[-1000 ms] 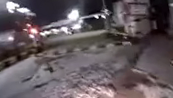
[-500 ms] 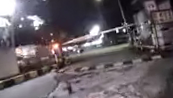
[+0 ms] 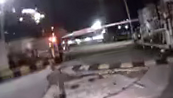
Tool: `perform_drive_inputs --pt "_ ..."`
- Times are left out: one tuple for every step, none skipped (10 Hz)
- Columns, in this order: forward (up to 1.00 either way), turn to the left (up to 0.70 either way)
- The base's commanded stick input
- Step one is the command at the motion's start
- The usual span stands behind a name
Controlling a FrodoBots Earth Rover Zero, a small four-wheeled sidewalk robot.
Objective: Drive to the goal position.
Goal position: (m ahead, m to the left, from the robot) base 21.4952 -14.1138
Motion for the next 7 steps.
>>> perform_drive_inputs --pt "1.0 0.0" --pt "1.0 0.0" --pt "1.0 0.0" --pt "1.0 0.0" --pt "1.0 0.0" --pt "1.0 0.0" --pt "1.0 0.0"
